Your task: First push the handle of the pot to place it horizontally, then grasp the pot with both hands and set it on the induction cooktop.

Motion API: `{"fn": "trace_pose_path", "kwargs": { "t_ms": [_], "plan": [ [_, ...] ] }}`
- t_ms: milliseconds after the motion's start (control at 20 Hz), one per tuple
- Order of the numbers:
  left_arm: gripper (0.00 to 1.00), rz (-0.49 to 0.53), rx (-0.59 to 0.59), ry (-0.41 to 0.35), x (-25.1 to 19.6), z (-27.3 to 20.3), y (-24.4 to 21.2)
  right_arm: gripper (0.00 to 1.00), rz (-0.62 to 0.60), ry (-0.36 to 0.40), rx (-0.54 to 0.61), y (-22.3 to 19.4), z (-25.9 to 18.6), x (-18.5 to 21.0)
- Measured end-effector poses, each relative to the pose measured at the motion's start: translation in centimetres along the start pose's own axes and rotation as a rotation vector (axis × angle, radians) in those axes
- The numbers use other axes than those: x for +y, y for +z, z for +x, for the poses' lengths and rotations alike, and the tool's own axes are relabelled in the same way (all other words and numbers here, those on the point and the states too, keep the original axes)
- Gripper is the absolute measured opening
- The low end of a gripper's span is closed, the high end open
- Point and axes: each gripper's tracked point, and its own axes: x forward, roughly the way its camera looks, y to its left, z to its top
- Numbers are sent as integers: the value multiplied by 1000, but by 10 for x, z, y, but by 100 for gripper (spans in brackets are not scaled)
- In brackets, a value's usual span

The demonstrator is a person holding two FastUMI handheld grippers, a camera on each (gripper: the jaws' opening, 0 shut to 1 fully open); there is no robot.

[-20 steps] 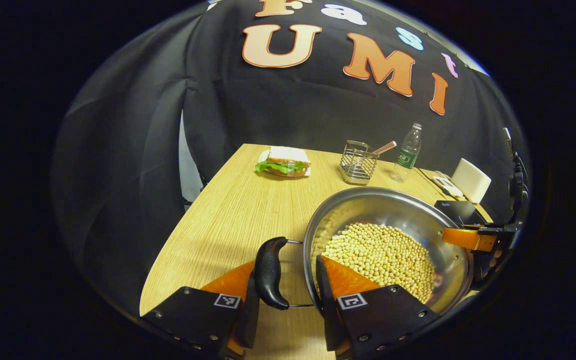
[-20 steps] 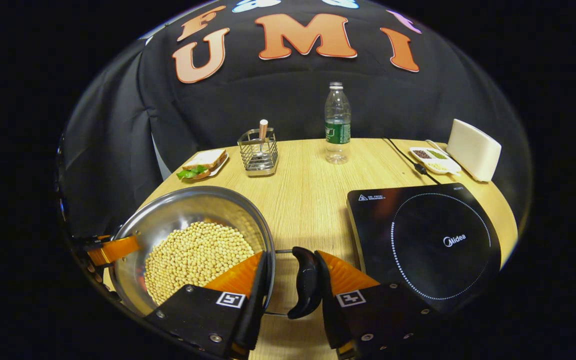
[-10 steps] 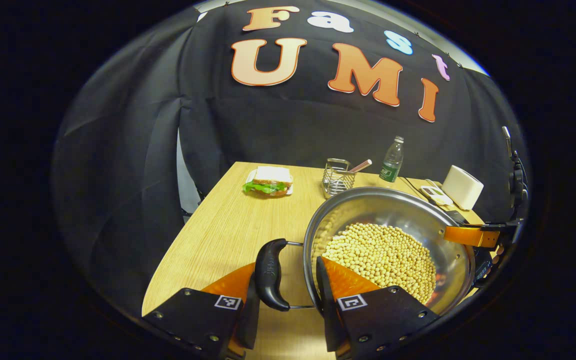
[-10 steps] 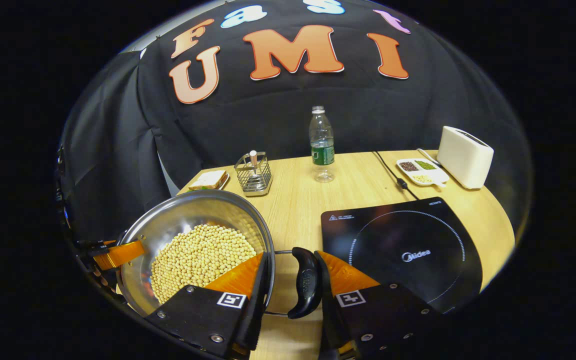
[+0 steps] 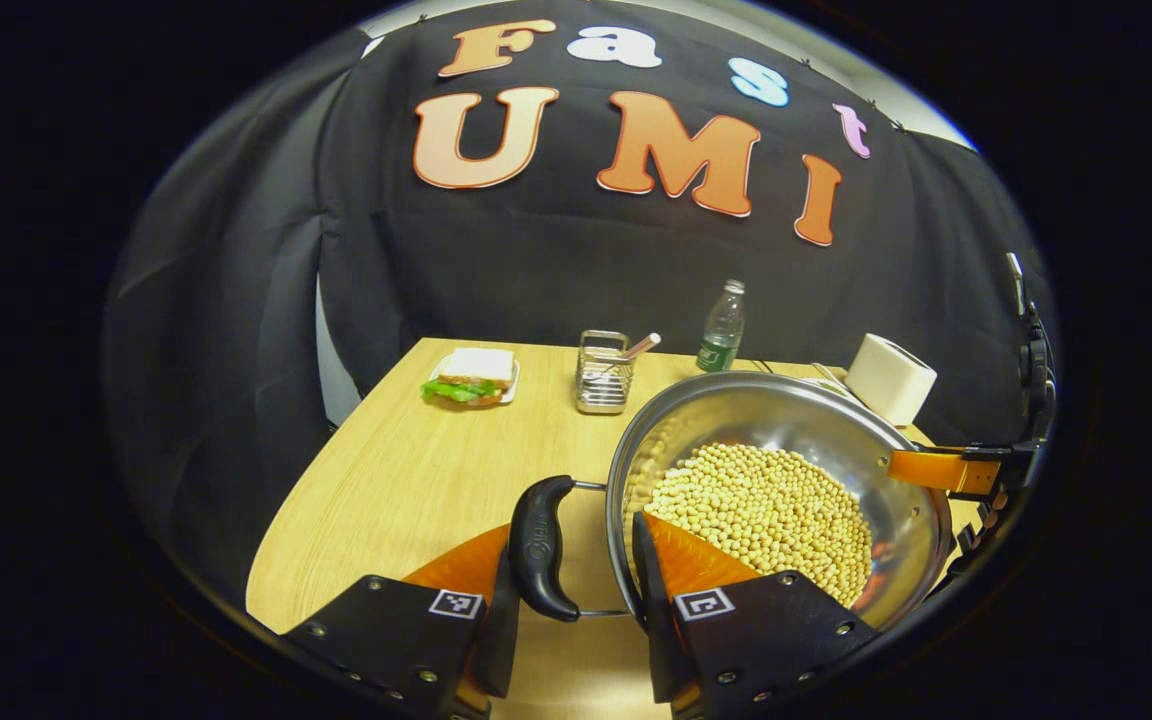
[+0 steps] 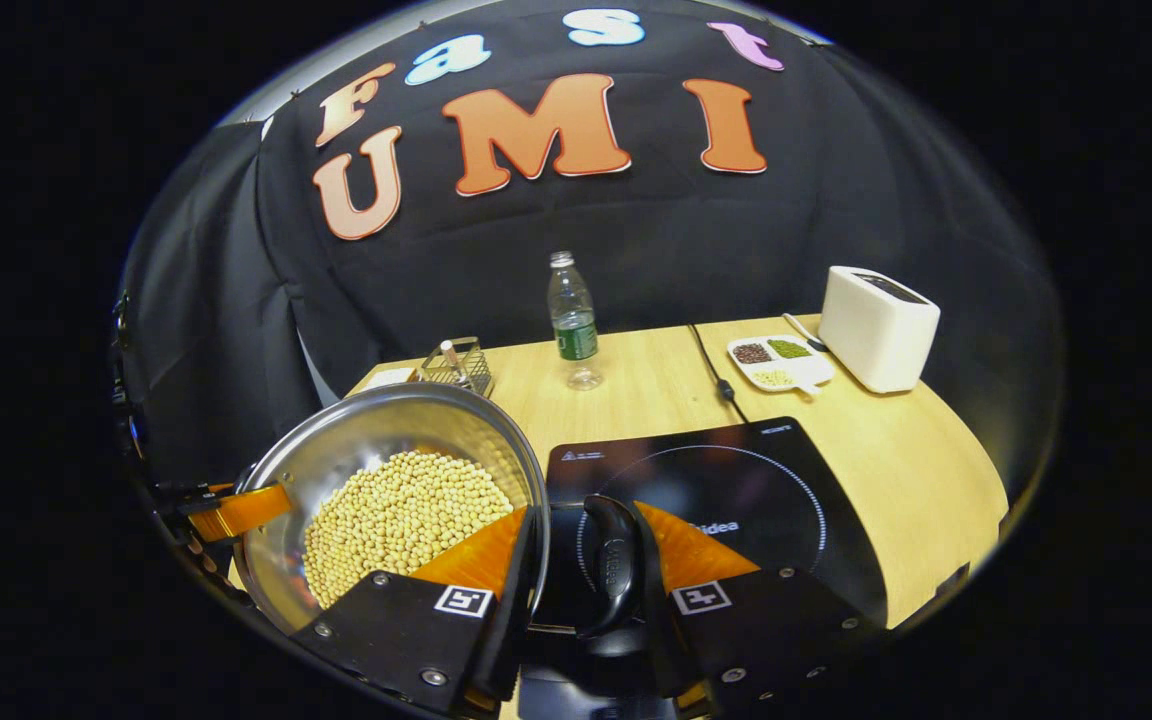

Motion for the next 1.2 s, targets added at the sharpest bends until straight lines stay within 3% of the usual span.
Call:
{"fn": "trace_pose_path", "kwargs": {
  "t_ms": [1200],
  "plan": [
    [53, 88, 95, -146, -193, 48, -17, 51, 101, -135, 2, 3, -27, -186]
  ]
}}
